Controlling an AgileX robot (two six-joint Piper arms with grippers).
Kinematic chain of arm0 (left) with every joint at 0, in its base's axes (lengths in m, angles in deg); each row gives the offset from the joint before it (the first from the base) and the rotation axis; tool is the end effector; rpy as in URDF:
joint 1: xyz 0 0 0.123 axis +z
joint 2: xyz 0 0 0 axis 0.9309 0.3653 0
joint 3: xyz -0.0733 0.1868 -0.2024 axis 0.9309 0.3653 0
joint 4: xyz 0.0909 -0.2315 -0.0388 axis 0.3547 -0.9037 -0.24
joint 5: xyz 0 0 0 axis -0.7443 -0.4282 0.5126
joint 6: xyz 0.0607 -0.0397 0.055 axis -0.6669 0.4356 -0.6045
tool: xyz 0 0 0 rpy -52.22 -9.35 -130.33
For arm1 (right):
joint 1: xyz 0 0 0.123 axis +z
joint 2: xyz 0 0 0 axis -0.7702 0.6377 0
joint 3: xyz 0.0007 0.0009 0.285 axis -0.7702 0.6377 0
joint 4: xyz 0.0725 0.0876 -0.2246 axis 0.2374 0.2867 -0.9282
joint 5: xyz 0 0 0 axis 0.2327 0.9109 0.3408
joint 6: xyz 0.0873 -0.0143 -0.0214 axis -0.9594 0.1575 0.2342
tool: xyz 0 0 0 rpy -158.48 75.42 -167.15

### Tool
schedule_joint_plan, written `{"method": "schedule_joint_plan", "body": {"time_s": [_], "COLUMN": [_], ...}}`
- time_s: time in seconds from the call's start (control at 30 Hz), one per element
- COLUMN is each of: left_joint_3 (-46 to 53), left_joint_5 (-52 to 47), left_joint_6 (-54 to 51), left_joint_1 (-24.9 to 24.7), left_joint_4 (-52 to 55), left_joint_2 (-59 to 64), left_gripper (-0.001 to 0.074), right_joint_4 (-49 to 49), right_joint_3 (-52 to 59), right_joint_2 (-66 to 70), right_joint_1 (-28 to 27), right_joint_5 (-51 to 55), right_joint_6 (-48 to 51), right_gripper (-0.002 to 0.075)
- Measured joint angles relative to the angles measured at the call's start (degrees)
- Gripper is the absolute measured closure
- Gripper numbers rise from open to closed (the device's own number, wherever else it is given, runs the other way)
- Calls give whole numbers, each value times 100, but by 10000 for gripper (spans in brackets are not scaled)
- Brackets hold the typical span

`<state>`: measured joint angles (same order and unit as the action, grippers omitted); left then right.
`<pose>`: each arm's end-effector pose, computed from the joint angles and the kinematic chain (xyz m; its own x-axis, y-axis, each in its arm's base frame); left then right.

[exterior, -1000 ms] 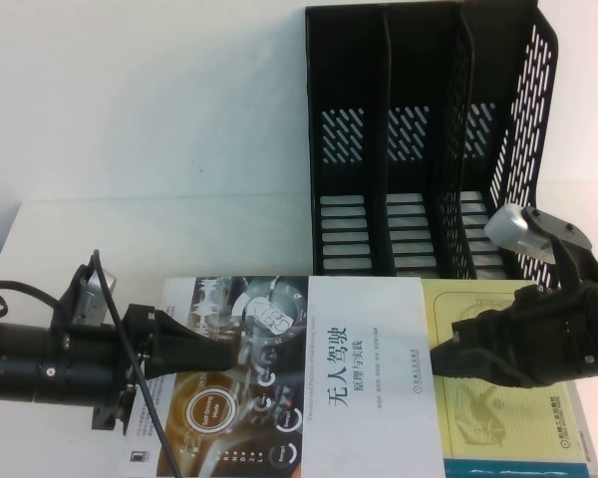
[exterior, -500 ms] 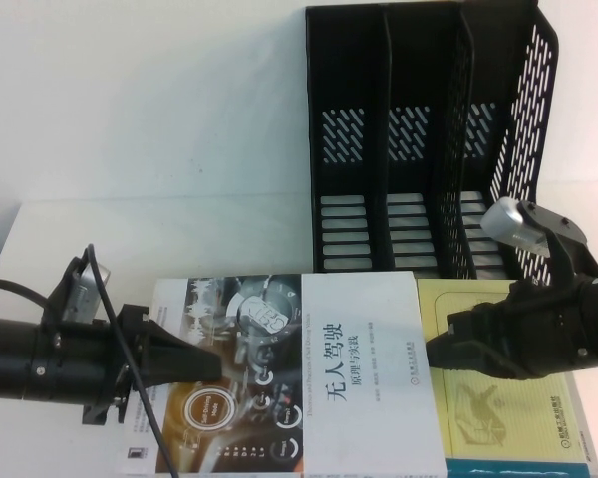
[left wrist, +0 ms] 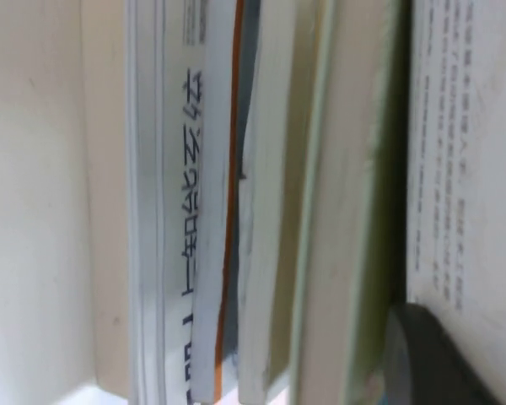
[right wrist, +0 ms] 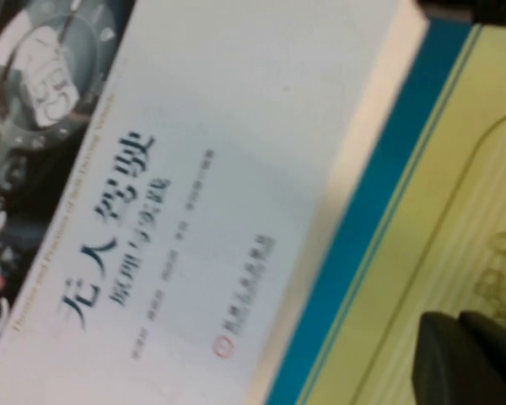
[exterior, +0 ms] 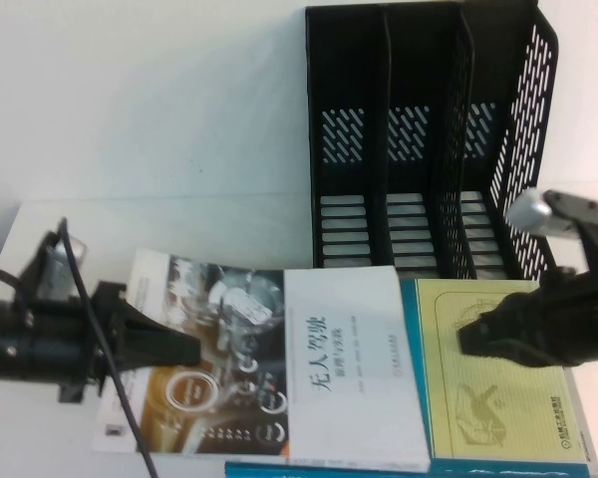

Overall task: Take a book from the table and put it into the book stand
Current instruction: Pick up the book with your left arm, then place the book on the book shelf

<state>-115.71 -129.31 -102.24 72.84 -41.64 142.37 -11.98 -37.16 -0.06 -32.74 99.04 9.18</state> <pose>0.2554 -0.0623 0.2195 -0.9845 -0.1584 -0.0748 -0.0039 0.4468 -0.8946 0.2531 0.1224 0.2340 -0.8539 -0.0365 -0.5191 -0.3306 0.8085 0.4868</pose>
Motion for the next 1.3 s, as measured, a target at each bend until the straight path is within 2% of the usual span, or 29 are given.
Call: {"method": "schedule_joint_plan", "body": {"time_s": [0.33,0.53,0.8,0.93,1.13,1.3], "left_joint_3": [-1228,-2161,-3403,-3773,-4365,-5189], "left_joint_5": [11,-1,5,42,211,177], "left_joint_6": [1405,2188,2722,2858,2881,3038], "left_joint_1": [77,-113,-860,-1060,-1173,-1173], "left_joint_4": [862,1418,1917,1987,2010,1989], "left_joint_2": [-901,-974,-974,-974,-821,-232], "left_gripper": [634,634,634,634,634,634], "right_joint_4": [-535,-675,-719,-724,-733,-733], "right_joint_3": [0,0,0,0,0,0], "right_joint_2": [-818,-893,-893,-893,-893,-893], "right_joint_1": [-769,-772,-772,-772,-772,-772], "right_joint_5": [102,126,26,22,8,-19], "right_joint_6": [162,344,365,365,368,368], "right_gripper": [728,728,728,728,728,728]}}
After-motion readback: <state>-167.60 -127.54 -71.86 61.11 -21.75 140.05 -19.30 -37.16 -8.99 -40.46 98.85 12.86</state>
